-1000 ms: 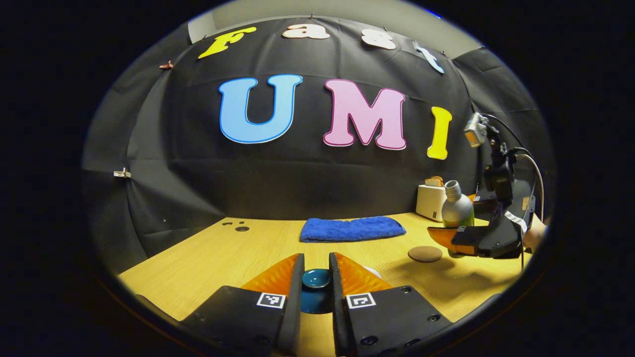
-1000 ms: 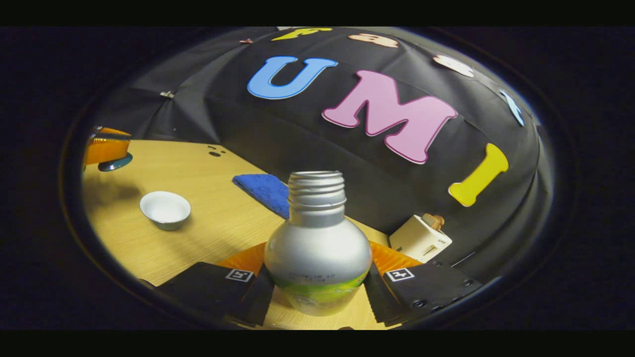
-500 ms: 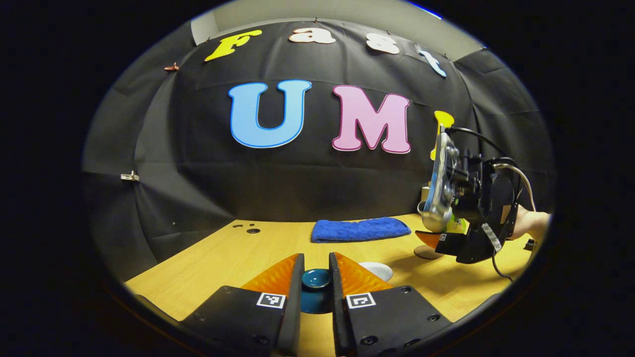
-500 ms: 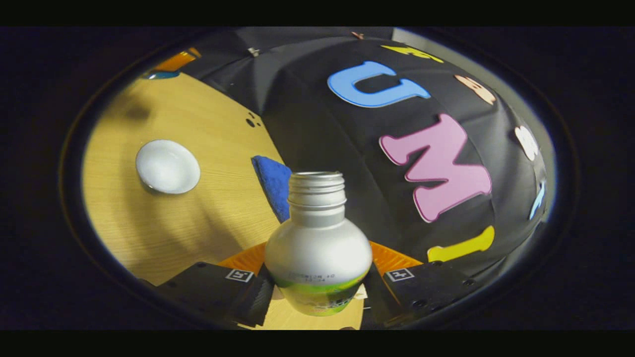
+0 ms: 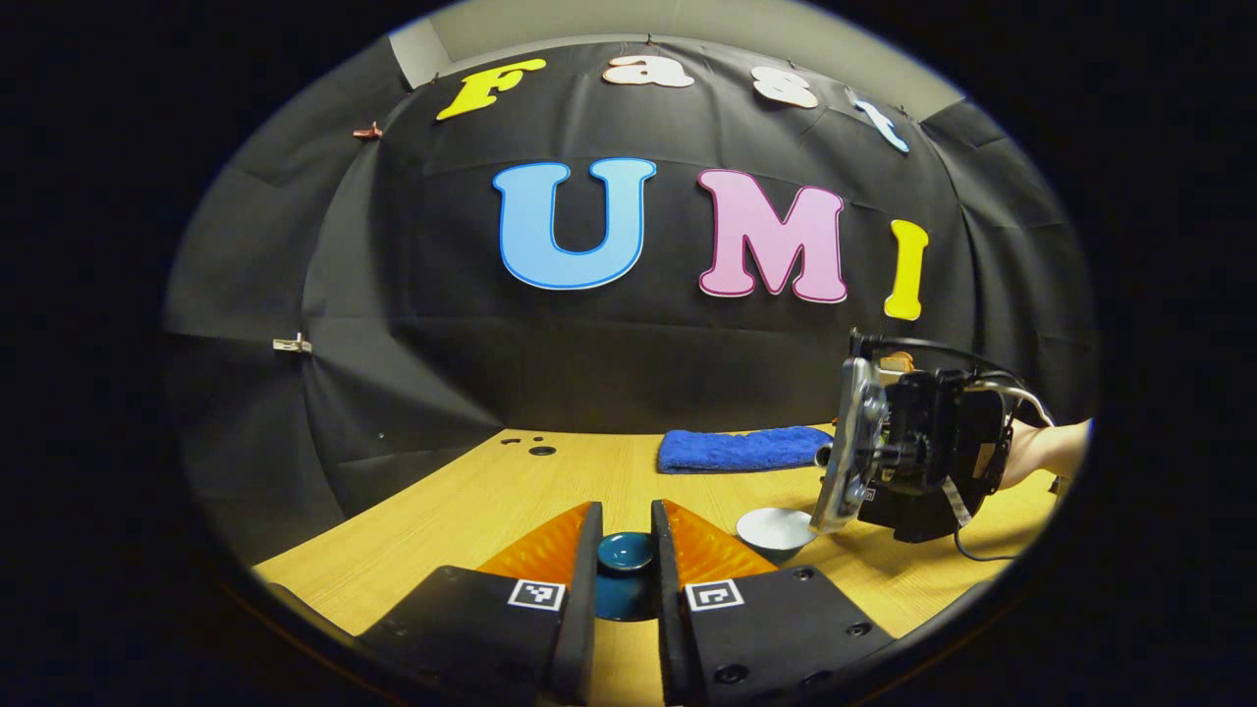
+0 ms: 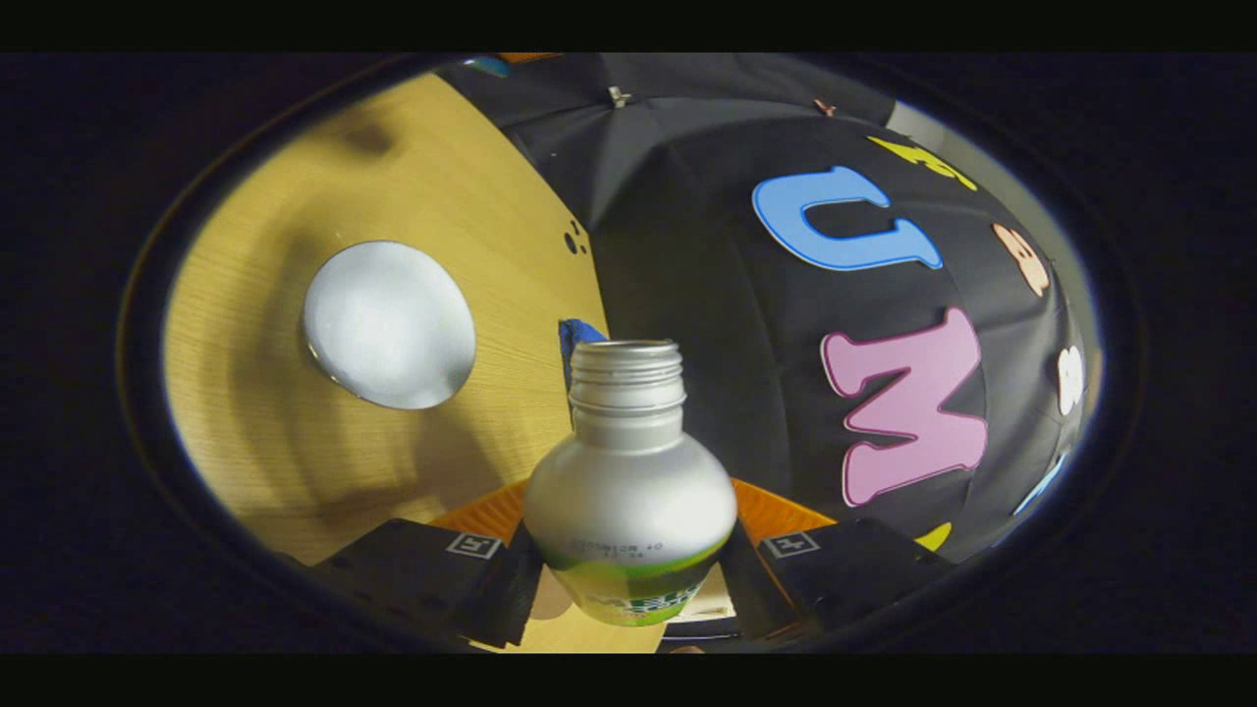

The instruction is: Open the teacup lid with one hand, grasp the water bottle and pour water into the teacup with the other hand; after pouring, place the water bottle on the coaster and then close the teacup lid.

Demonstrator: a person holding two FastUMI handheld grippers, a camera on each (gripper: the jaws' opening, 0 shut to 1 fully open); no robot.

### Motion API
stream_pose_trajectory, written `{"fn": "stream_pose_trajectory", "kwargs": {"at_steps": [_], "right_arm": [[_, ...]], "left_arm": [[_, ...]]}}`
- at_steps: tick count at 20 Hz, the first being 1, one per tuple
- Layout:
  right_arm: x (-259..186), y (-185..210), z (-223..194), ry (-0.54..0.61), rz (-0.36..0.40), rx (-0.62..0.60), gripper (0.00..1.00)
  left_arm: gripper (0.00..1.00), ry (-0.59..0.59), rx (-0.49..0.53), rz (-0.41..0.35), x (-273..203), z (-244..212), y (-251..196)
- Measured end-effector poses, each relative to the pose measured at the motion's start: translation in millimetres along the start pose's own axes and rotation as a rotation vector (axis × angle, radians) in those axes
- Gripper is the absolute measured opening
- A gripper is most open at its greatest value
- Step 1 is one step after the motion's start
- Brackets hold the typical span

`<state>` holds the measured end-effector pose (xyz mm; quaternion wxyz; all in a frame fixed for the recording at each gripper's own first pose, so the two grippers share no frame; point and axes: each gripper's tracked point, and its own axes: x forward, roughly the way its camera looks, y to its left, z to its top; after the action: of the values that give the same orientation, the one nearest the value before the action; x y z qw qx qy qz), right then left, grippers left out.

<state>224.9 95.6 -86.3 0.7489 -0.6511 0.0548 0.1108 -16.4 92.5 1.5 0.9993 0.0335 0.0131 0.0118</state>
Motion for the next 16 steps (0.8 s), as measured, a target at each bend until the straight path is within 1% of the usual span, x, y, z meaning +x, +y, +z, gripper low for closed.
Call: {"fn": "stream_pose_trajectory", "kwargs": {"at_steps": [1,2,3,4,5,10,16], "right_arm": [[2,1,4,-0.009,-0.003,-0.022,0.78],[4,1,7,-0.018,-0.004,-0.041,0.81],[5,2,9,-0.025,-0.006,-0.06,0.78],[6,3,9,-0.028,-0.012,-0.085,0.81],[7,2,10,-0.032,-0.016,-0.113,0.81],[15,9,4,-0.045,0.005,-0.193,0.81],[24,15,8,-0.077,0.017,-0.277,0.81]], "left_arm": [[0.3,0.004,0.0,0.005,0,-2,3],[0.3,0.008,-0.003,0.009,0,-2,5],[0.3,0.01,-0.006,0.009,0,-4,5],[0.31,0.014,-0.009,0.009,1,-7,5],[0.31,0.018,-0.011,0.009,1,-8,5],[0.3,0.028,-0.037,0.013,4,-12,7],[0.31,0.027,-0.038,0.037,4,-12,12]]}}
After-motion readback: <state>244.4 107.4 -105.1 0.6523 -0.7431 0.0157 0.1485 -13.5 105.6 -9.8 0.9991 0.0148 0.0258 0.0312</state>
